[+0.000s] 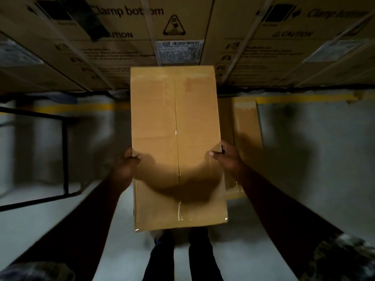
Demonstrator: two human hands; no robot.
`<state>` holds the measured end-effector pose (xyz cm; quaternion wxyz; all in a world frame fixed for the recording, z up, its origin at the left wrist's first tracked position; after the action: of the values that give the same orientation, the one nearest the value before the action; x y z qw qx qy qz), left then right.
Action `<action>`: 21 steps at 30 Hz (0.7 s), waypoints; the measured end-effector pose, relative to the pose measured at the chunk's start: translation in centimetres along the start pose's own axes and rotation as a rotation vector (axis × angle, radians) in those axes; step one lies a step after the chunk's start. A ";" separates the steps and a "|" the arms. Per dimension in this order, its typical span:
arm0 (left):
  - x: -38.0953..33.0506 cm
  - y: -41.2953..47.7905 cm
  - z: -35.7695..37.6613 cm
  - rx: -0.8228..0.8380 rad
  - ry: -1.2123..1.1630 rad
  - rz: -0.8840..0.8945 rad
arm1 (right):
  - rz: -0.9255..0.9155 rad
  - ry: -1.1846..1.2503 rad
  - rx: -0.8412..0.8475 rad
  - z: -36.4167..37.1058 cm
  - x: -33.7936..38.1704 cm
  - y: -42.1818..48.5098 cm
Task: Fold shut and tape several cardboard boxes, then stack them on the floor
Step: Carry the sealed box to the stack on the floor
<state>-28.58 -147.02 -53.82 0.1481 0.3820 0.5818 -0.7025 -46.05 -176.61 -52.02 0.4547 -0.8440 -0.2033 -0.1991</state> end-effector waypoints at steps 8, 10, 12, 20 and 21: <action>0.9 0.7 0.1 0.058 0.012 0.004 | -0.044 0.005 -0.020 0.3 -0.1 1.1; 0.9 0.7 0.1 0.058 0.007 0.014 | -0.041 0.009 -0.020 0.4 -0.2 1.2; 0.8 0.6 -0.1 0.069 0.001 0.045 | -0.039 0.010 -0.029 0.4 -0.1 1.3; 0.6 0.1 -0.4 -0.031 0.086 0.020 | 0.020 -0.124 -0.067 1.1 -0.6 1.8; 0.4 0.1 -0.3 -0.031 0.095 0.015 | 0.037 -0.140 -0.078 1.3 -0.6 1.9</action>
<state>-28.67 -146.71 -54.23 0.1315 0.4168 0.5961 -0.6735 -45.36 -176.60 -54.31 0.4095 -0.8766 -0.2111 -0.1391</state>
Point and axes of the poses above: each hand's wrist, its own y-axis towards the middle knuckle, its own z-axis out of the palm, x = y × z, the point moved 3 cm from there along y, towards the middle knuckle, and after that the axes turned 12 degrees about -y, right-handed, at the moved point
